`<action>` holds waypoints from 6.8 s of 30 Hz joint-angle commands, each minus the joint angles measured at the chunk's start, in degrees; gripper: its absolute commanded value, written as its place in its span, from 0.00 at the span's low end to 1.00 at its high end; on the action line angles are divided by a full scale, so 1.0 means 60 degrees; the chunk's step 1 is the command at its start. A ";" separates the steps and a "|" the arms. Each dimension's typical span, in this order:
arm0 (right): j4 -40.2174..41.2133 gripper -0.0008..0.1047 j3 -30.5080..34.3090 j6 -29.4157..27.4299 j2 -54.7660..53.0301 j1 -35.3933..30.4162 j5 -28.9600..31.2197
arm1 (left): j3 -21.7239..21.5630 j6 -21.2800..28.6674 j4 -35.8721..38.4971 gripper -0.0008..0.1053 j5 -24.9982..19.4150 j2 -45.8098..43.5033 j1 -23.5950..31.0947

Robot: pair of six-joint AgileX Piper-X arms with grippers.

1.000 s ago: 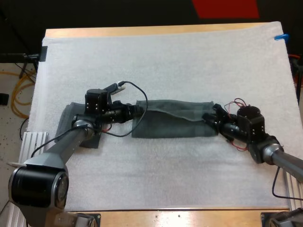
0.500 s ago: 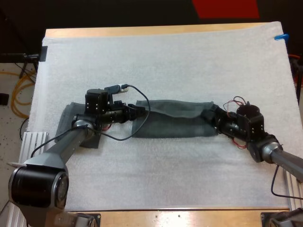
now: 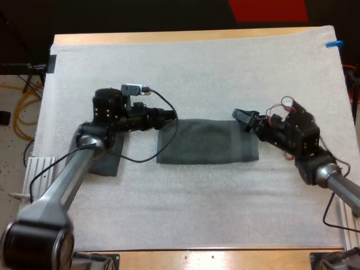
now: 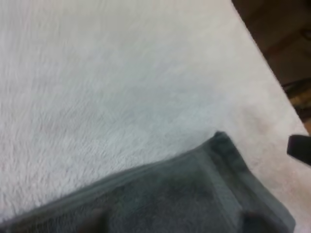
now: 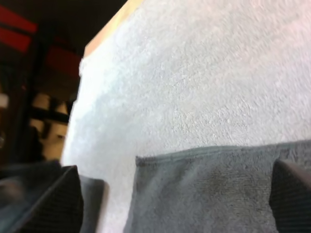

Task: Pick towel from pile fold and stack

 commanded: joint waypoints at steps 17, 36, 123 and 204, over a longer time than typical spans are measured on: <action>0.7919 0.72 -0.2187 -0.3648 -0.3554 -0.0058 0.1892 | -0.0540 0.1436 0.5419 0.72 -0.0715 -0.4380 0.0012; 0.8310 0.72 -0.2233 -0.3847 -0.0813 -0.1859 0.0200 | -0.0388 0.1487 0.6431 0.72 -0.1013 -0.5464 0.0012; 0.8841 0.01 -0.5087 -0.2658 0.3064 0.1047 -0.0259 | -0.0388 0.1341 0.6448 0.72 -0.0846 -0.5464 0.0012; 1.4562 0.84 -0.5653 -0.5693 -0.6099 0.1047 0.2538 | -0.2903 -0.3949 0.2283 0.27 -0.2571 0.3783 -0.4069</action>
